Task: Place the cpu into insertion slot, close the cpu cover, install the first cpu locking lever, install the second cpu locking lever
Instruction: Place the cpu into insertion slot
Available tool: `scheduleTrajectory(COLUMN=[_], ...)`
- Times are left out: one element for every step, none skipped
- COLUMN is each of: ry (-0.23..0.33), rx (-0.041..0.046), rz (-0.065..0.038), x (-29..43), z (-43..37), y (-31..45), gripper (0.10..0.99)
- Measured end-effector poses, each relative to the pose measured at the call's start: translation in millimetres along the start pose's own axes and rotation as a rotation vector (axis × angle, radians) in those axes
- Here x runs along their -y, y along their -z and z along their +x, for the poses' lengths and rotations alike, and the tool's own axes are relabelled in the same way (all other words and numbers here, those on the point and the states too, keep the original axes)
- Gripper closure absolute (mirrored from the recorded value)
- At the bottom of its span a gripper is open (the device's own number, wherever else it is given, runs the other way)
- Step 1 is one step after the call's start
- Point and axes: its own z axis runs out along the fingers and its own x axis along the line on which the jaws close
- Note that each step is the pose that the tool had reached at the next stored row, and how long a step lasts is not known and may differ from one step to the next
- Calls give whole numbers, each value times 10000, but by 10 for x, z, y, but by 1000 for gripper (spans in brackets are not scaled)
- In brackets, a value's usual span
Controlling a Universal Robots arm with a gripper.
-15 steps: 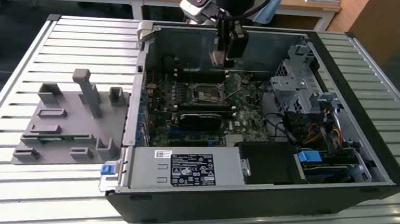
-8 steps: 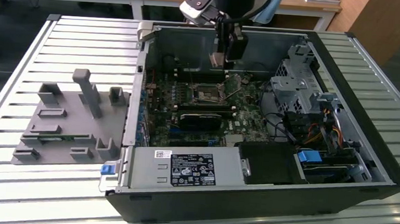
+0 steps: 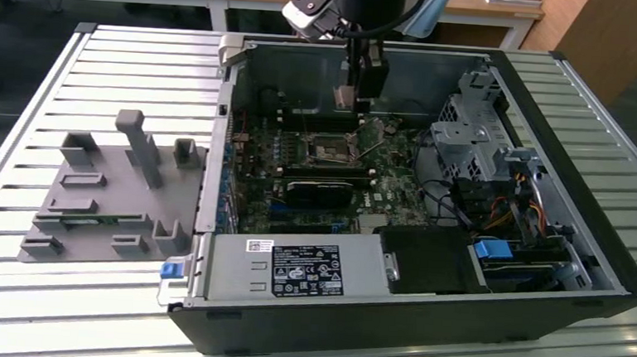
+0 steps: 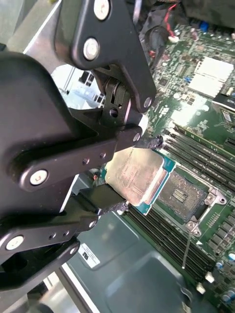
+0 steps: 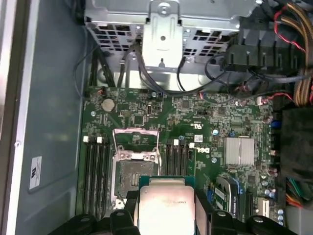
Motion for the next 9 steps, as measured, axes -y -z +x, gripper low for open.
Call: scheduleTrajectory(ry=[-26,-32,-34,-34,-35,-35,-35,-35,-35], rx=[2,2,3,3,3,3,3,3,3], rz=[0,-1,1,2,3,3,4,7,8], x=[0,1,1,2,2,3,3,3,4], z=[0,0,0,0,0,0,1,1,1], y=[-4,-10,-16,-21,-27,-32,-36,-40,-44], gripper=[545,545,545,545,545,545,545,545,545])
